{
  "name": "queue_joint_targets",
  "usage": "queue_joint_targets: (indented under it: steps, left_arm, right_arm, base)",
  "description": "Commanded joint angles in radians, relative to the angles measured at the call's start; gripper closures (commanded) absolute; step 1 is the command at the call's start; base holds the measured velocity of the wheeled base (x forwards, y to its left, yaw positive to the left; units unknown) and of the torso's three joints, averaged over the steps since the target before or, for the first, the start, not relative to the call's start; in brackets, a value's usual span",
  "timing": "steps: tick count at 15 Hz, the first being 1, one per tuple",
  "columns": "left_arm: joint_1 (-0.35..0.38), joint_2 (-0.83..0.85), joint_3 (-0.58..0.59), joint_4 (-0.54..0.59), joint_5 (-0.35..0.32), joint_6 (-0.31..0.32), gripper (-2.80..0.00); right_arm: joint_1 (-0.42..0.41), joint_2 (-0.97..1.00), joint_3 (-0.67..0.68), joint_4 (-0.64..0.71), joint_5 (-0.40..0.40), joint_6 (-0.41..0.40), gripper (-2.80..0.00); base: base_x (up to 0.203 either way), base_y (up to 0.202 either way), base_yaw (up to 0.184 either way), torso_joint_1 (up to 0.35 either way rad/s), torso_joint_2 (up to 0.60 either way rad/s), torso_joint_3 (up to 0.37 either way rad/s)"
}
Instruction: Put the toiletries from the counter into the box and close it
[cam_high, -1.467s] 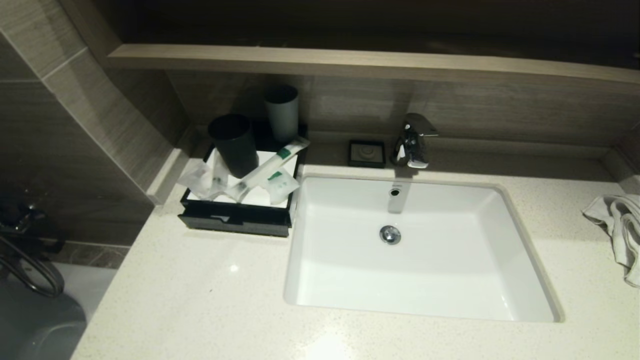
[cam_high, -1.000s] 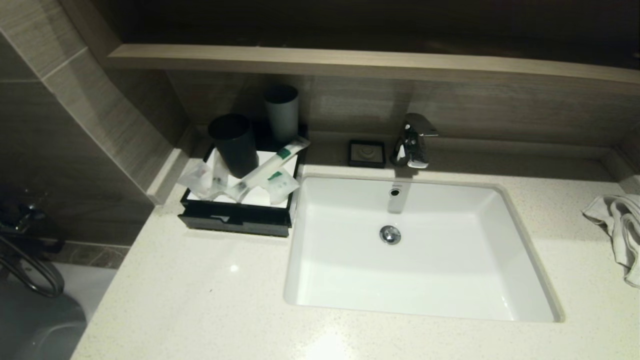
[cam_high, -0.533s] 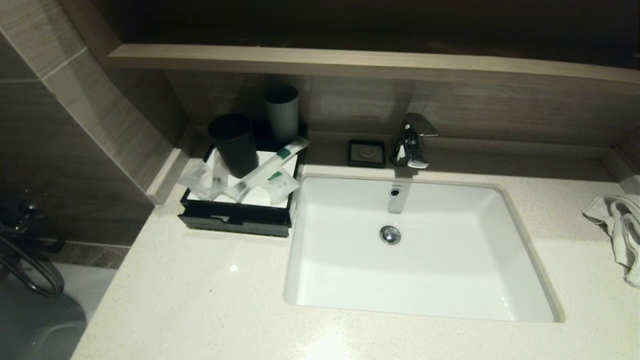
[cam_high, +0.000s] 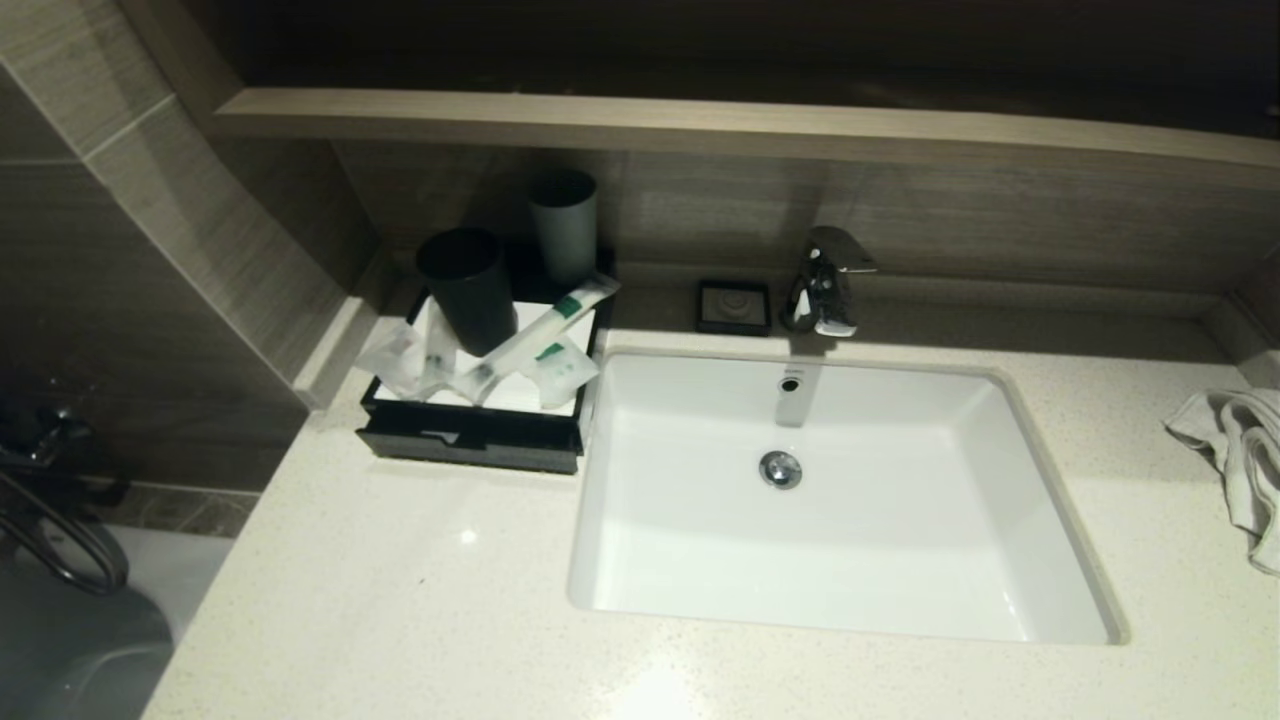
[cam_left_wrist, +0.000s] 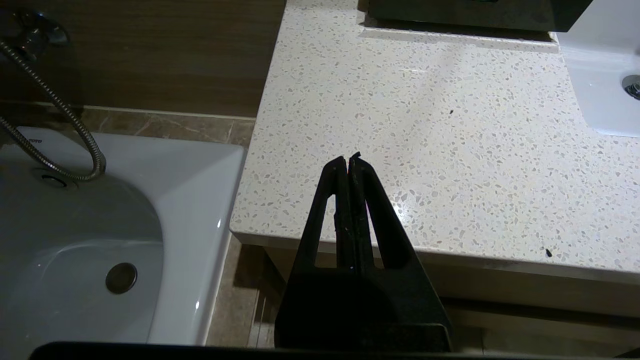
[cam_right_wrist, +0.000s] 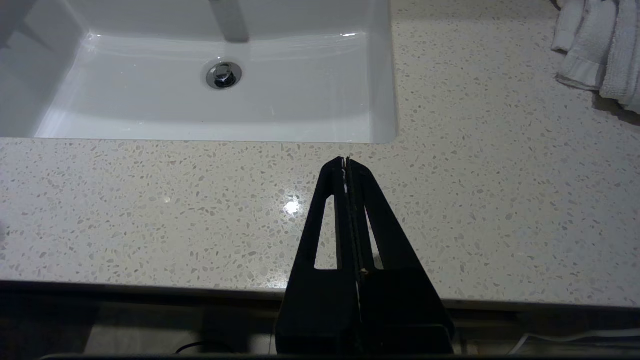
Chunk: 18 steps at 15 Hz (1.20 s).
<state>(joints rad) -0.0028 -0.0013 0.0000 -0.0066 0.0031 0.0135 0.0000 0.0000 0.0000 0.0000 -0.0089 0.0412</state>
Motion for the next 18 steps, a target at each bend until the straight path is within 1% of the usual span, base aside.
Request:
queue_joint_targets:
  steps: [1,6,8,11,12,13,14,16,18]
  left_arm:
    - [0.0,0.001,0.0,0.0,0.0,0.0,0.0]
    - [0.0,0.001,0.0,0.004,0.0,0.005,0.0]
    - [0.0,0.001,0.0,0.005,-0.001,0.047,0.0]
    - [0.0,0.001,0.0,-0.001,-0.005,0.054,0.0]
    - [0.0,0.001,-0.01,0.004,-0.003,0.054,0.0]
    - [0.0,0.001,-0.046,0.014,-0.004,0.054,0.0]
    - [0.0,0.001,-0.098,0.049,-0.008,0.054,0.0]
    - [0.0,0.001,-0.191,0.179,-0.026,0.057,0.0]
    - [0.0,0.001,-0.227,0.21,-0.042,0.057,0.0]
  right_arm:
    - [0.0,0.0,0.0,0.0,0.001,0.0,0.0]
    - [0.0,0.0,0.0,0.0,0.001,0.0,0.0]
    - [0.0,0.0,0.0,0.0,0.0,0.0,0.0]
    - [0.0,0.0,0.0,0.0,0.001,0.0,0.0]
    - [0.0,0.0,0.0,0.0,0.001,0.0,0.0]
    - [0.0,0.0,0.0,0.0,0.001,0.0,0.0]
    - [0.0,0.0,0.0,0.0,0.001,0.0,0.0]
    - [-0.001,0.0,0.0,0.0,0.001,0.0,0.0]
    - [0.0,0.0,0.0,0.0,0.001,0.0,0.0]
  base:
    - [0.0,0.0,0.0,0.0,0.0,0.0]
    - [0.0,0.0,0.0,0.0,0.0,0.0]
    - [0.0,0.0,0.0,0.0,0.0,0.0]
    - [0.0,0.0,0.0,0.0,0.0,0.0]
    - [0.0,0.0,0.0,0.0,0.0,0.0]
    - [0.0,0.0,0.0,0.0,0.0,0.0]
    - [0.0,0.0,0.0,0.0,0.0,0.0]
    - [0.0,0.0,0.0,0.0,0.0,0.0]
    - [0.0,0.0,0.0,0.0,0.0,0.0]
